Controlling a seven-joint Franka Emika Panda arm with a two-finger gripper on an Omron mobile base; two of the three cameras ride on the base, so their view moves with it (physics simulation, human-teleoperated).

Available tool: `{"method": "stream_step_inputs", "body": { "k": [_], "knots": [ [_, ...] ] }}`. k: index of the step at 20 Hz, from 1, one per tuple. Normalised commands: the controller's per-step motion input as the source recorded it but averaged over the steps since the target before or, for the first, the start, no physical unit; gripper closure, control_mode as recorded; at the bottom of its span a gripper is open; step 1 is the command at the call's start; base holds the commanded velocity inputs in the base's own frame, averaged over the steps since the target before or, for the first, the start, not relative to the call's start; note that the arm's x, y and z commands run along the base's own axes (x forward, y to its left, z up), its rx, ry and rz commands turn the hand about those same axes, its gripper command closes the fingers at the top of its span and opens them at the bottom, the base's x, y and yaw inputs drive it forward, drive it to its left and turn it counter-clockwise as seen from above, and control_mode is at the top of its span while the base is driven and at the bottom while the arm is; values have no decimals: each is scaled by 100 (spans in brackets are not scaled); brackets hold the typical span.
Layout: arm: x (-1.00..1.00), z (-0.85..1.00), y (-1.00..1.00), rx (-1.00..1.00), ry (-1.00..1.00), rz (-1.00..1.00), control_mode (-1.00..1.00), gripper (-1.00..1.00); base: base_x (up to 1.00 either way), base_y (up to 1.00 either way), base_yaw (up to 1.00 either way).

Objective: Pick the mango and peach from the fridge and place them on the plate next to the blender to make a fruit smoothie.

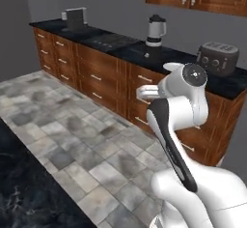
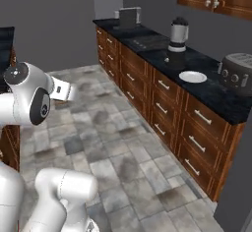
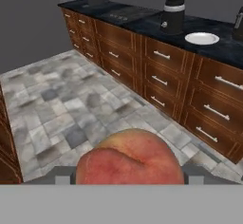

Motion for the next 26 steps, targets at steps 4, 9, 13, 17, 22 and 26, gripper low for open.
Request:
{"method": "stream_step_inputs", "body": {
  "k": [4, 9, 13, 17, 22, 26],
  "knots": [
    [0, 0, 0, 0, 0, 0, 100, 100, 100, -1, -29],
    [0, 0, 0, 0, 0, 0, 100, 100, 100, -4, -39],
    [0, 0, 0, 0, 0, 0, 100, 100, 100, -2, -40],
    [0, 0, 0, 0, 0, 0, 100, 100, 100, 0, -44],
    [0, 0, 0, 0, 0, 0, 100, 100, 100, 25, -53],
    [0, 0, 0, 0, 0, 0, 100, 100, 87, 63, -55]
  ]
}}
